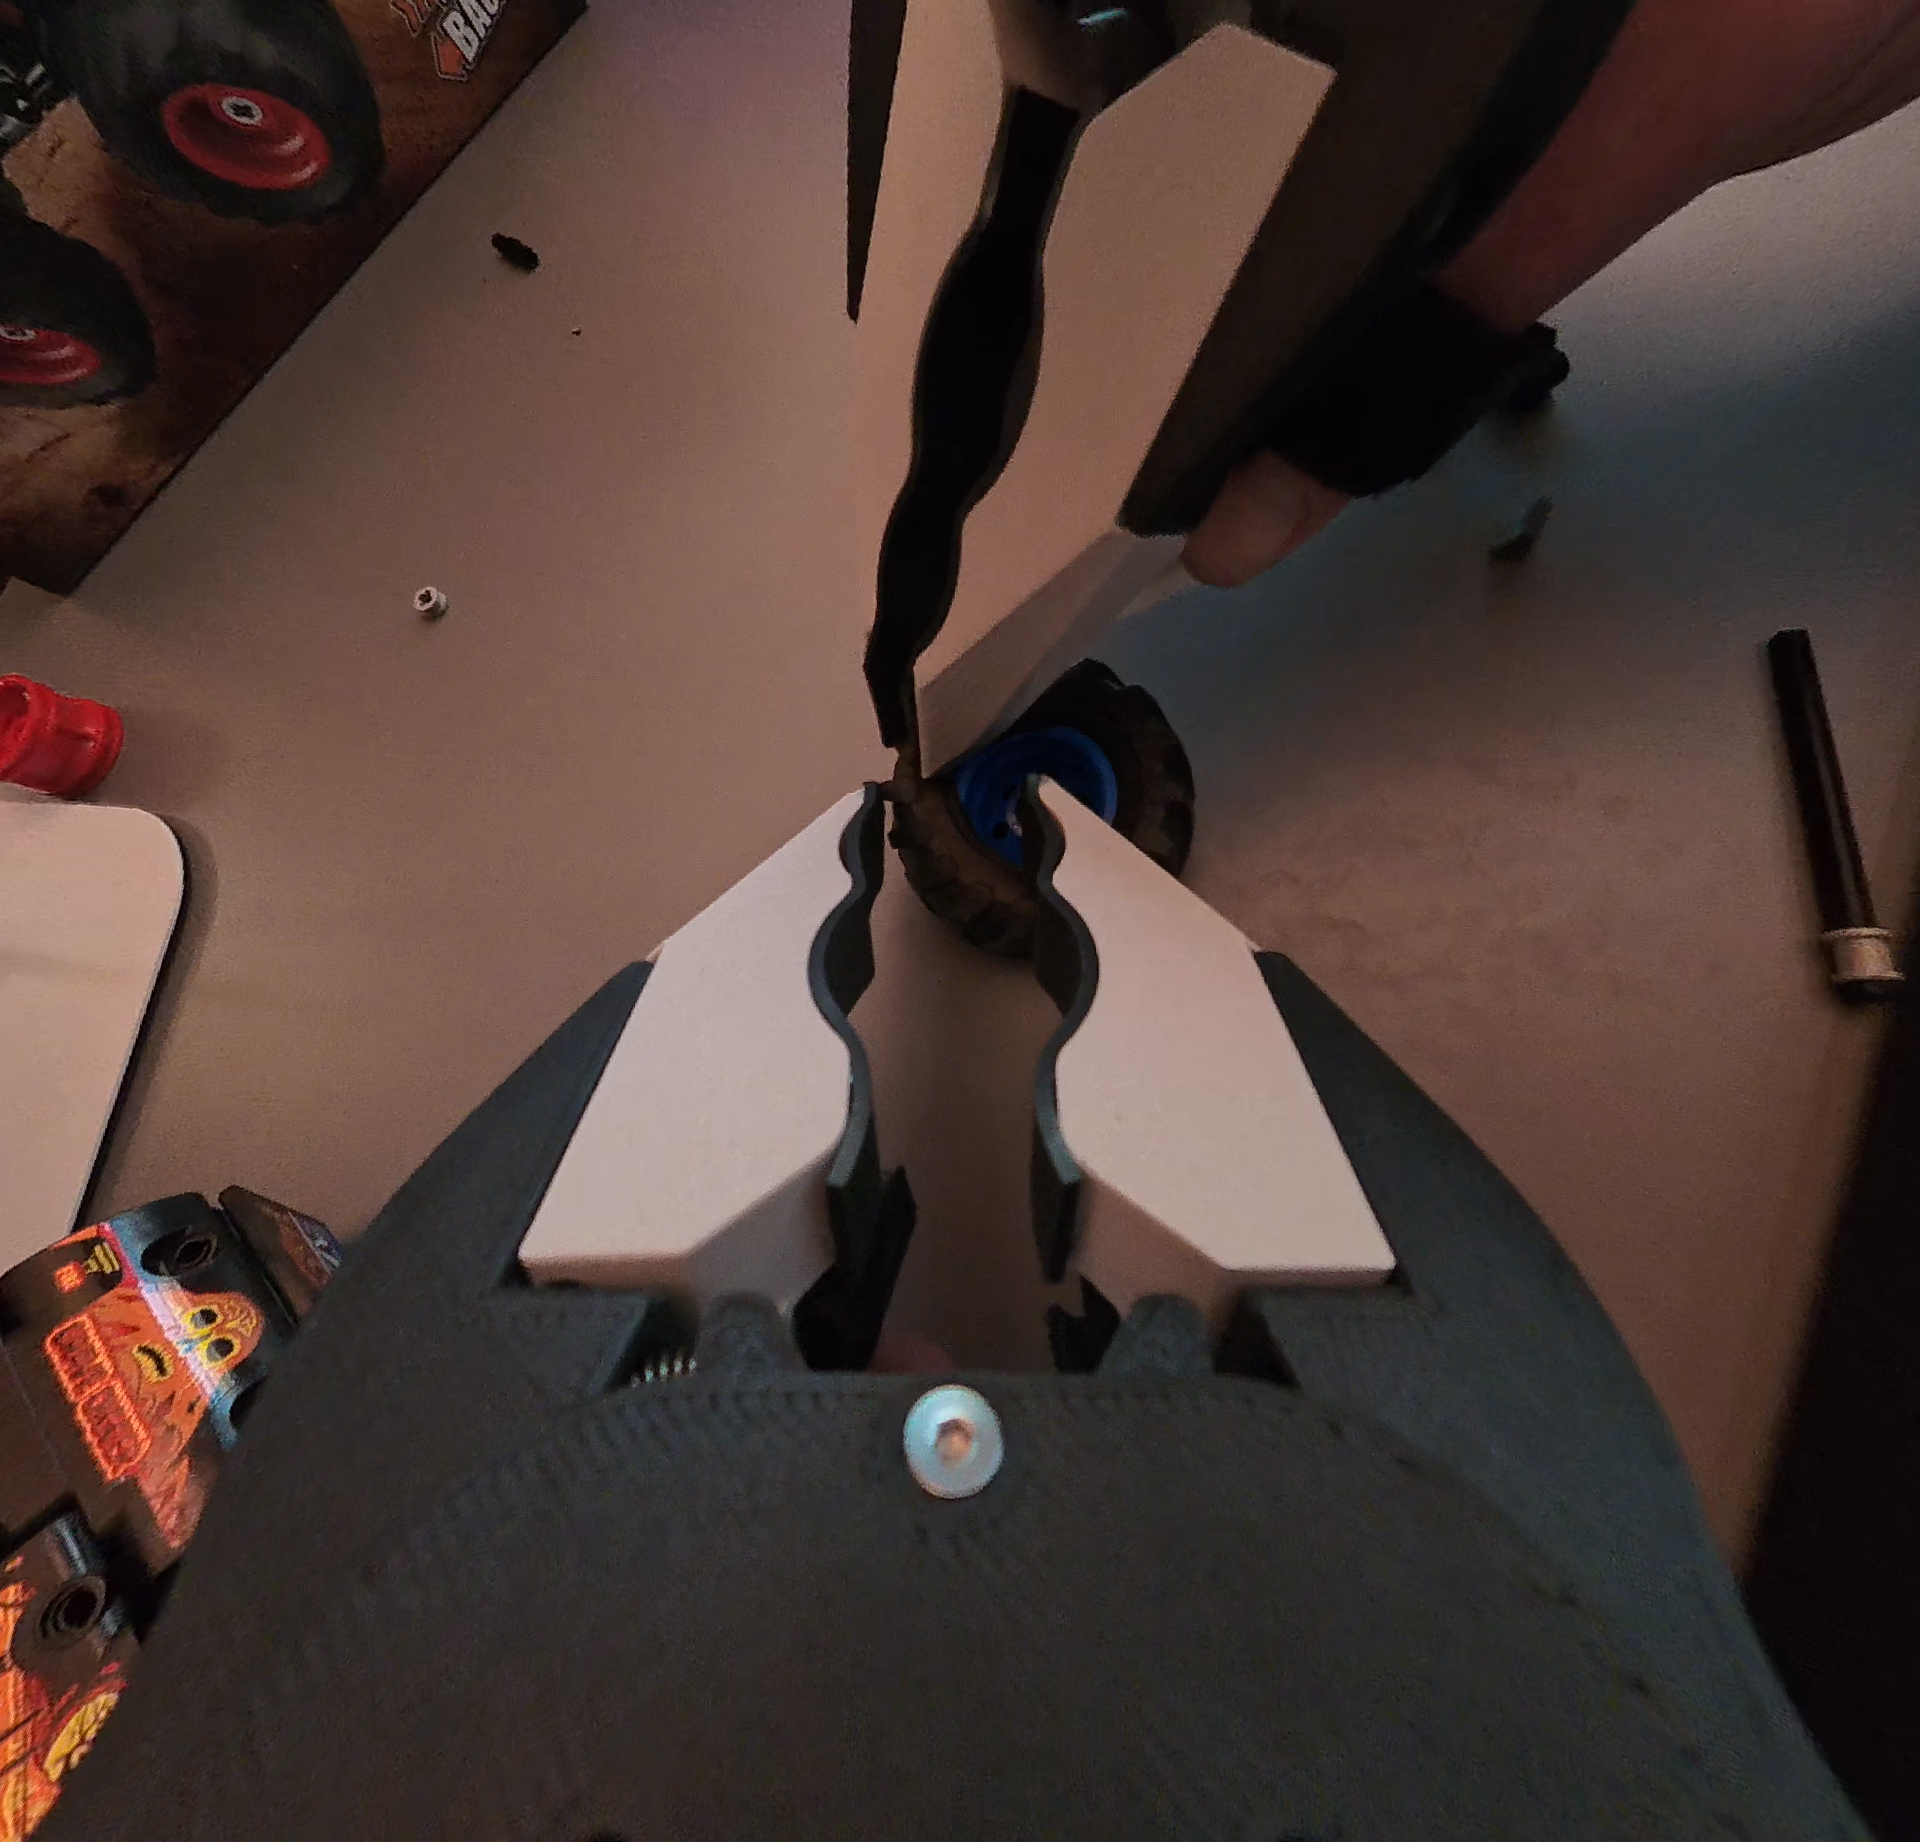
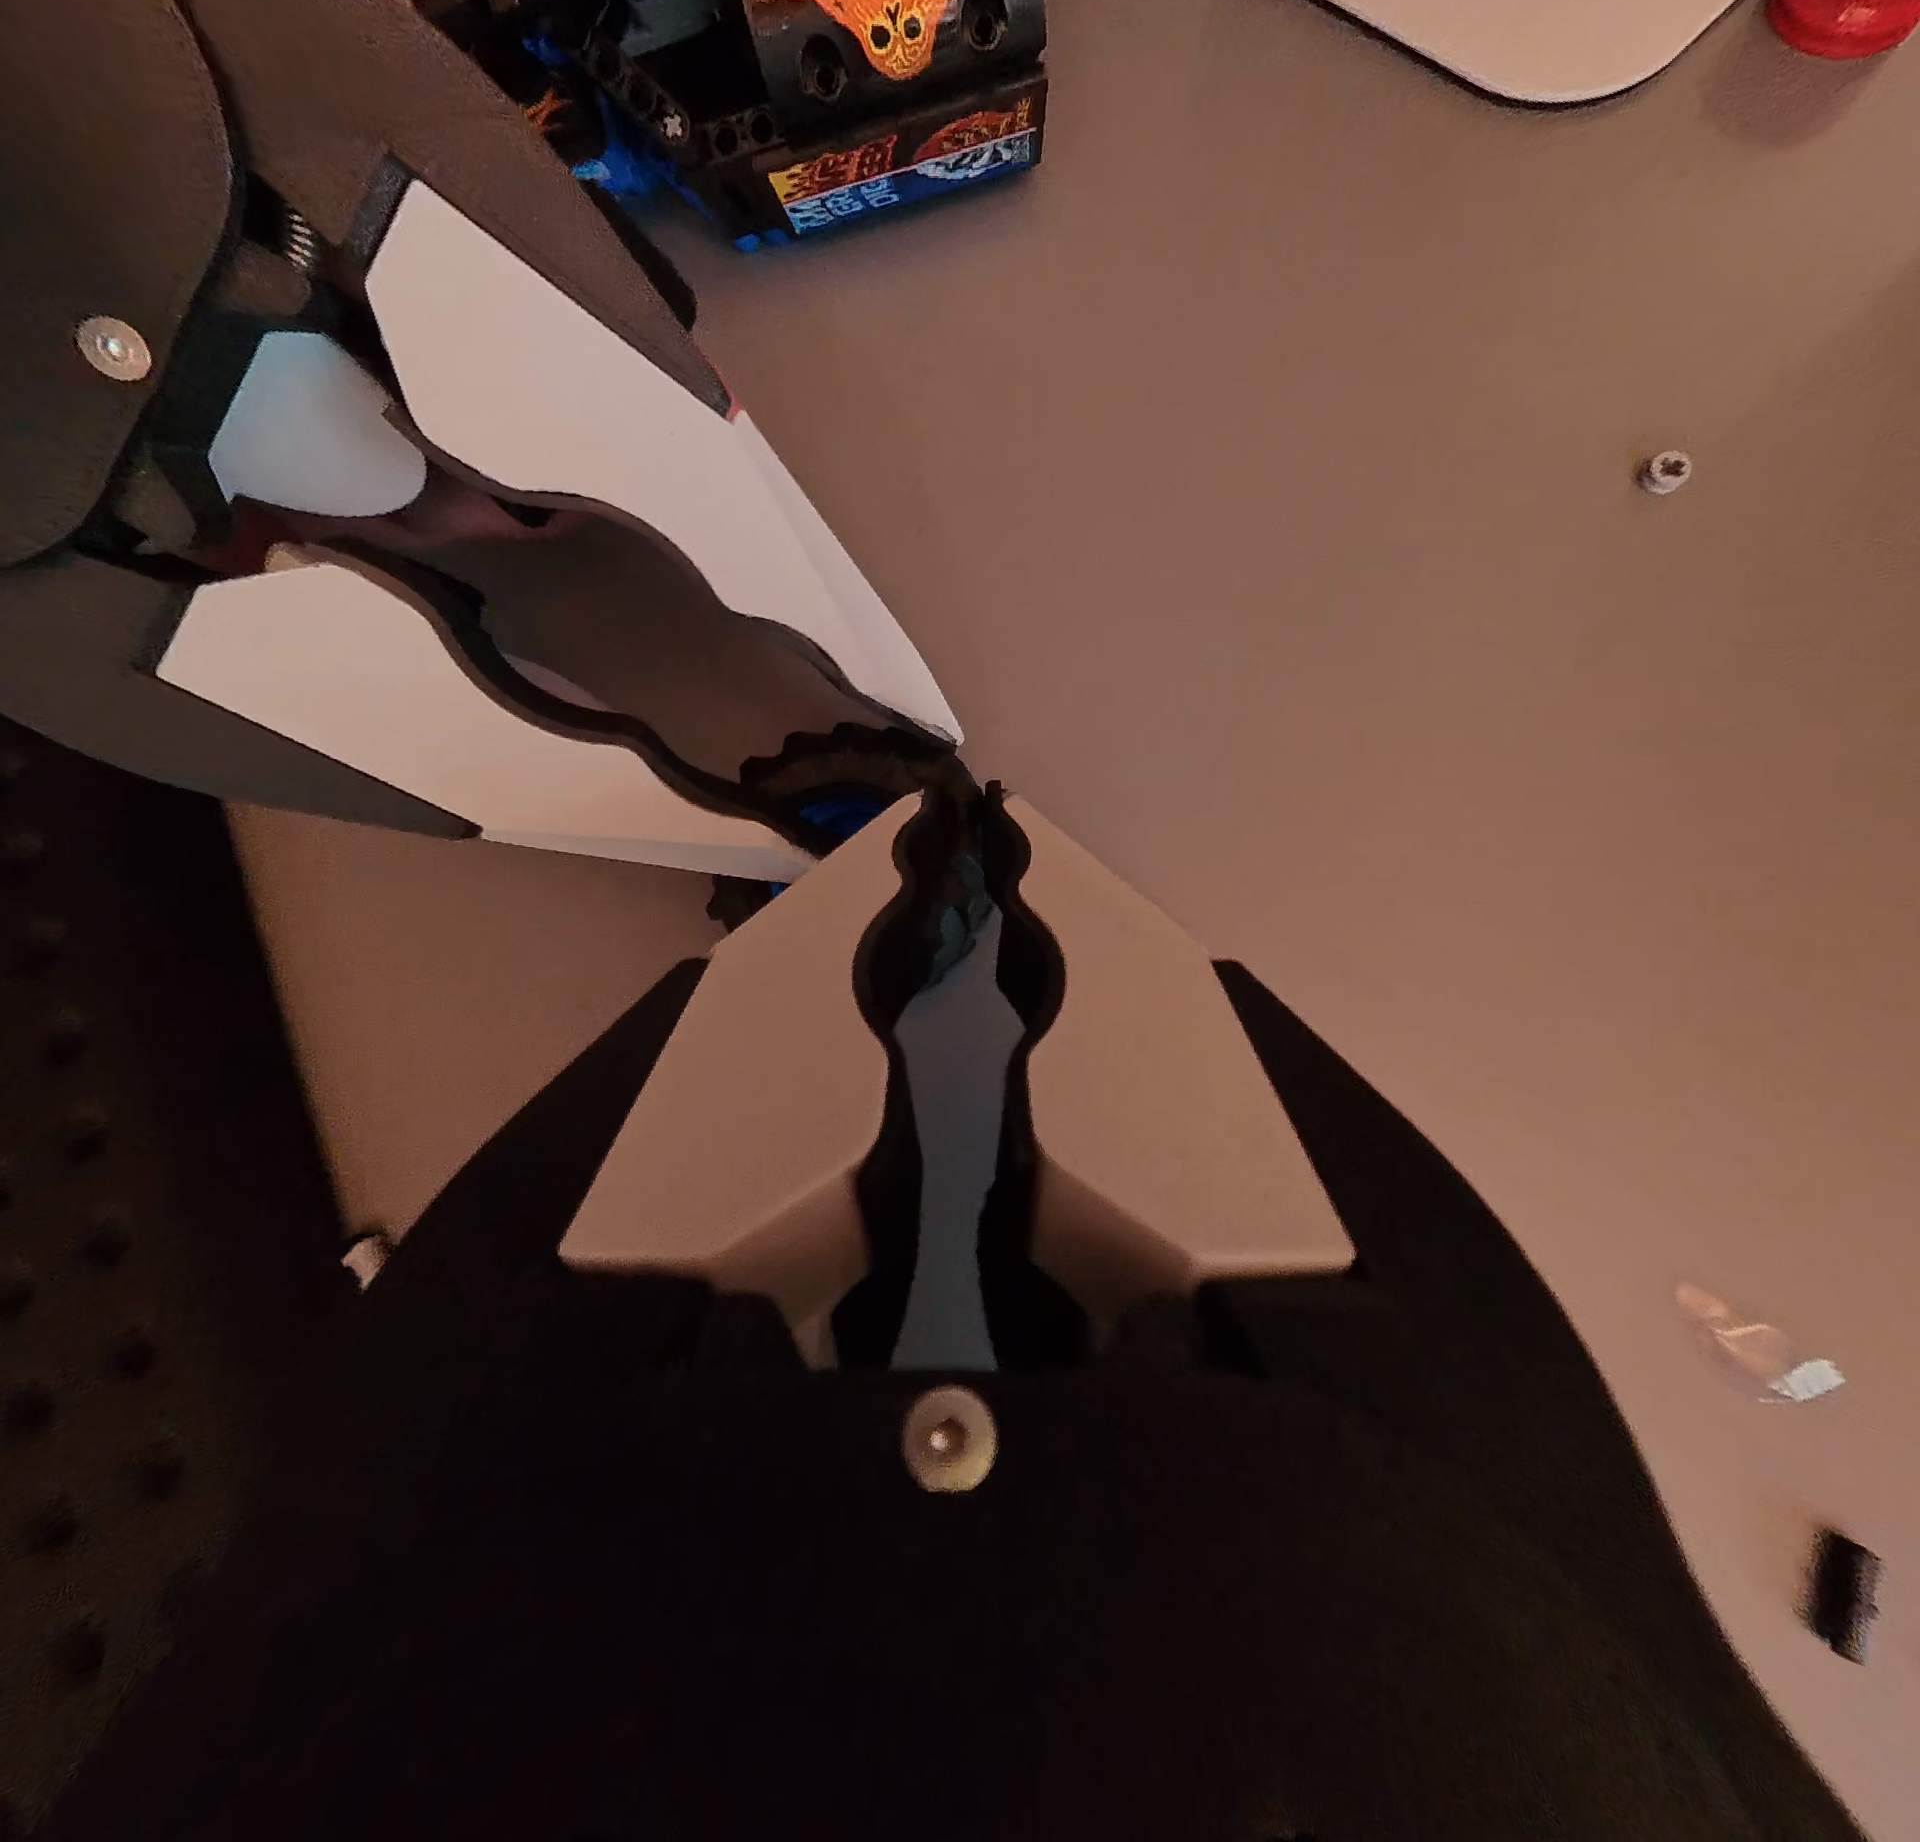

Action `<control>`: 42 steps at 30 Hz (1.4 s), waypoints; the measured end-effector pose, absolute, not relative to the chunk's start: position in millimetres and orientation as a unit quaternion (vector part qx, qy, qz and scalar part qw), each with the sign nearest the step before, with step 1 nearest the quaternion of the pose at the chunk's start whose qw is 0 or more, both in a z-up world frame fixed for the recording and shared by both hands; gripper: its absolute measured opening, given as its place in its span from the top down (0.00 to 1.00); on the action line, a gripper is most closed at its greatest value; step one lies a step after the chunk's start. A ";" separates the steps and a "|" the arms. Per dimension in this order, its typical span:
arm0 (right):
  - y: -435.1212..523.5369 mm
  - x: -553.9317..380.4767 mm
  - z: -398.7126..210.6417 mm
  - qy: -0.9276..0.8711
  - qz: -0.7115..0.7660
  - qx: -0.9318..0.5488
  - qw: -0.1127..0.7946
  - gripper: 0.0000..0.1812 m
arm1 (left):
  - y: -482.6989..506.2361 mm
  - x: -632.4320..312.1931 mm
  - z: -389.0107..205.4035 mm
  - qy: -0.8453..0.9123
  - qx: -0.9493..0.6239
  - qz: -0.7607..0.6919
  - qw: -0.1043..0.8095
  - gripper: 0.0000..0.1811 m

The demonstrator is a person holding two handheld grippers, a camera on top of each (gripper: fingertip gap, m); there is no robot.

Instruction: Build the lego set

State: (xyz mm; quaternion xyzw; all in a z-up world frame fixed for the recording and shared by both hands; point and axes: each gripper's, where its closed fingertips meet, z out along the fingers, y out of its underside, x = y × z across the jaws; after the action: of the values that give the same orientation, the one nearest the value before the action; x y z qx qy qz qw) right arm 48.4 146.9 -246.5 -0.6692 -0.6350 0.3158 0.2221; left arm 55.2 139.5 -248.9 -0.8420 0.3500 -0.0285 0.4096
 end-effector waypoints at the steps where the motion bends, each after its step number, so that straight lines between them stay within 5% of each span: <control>1: 147.0 48.2 -246.7 -0.640 0.304 -0.668 0.227 0.97 | 139.6 55.2 -248.9 0.349 -0.842 -0.029 0.410 0.86; 20: 146.9 48.8 -245.6 -0.665 0.264 -0.625 0.311 0.97 | 138.0 45.2 -249.3 0.269 -0.888 -0.024 0.372 0.91; 42: 148.4 48.6 -245.8 -0.661 0.270 -0.624 0.319 0.97 | 140.5 39.6 -244.7 0.079 -0.888 -0.204 0.404 0.93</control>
State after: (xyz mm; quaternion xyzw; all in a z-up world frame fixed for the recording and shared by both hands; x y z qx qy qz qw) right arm 48.6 148.4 -245.8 -0.6237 -0.6609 0.2696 0.3187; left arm 39.6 140.5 -244.7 -0.8883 0.0790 -0.2036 0.4040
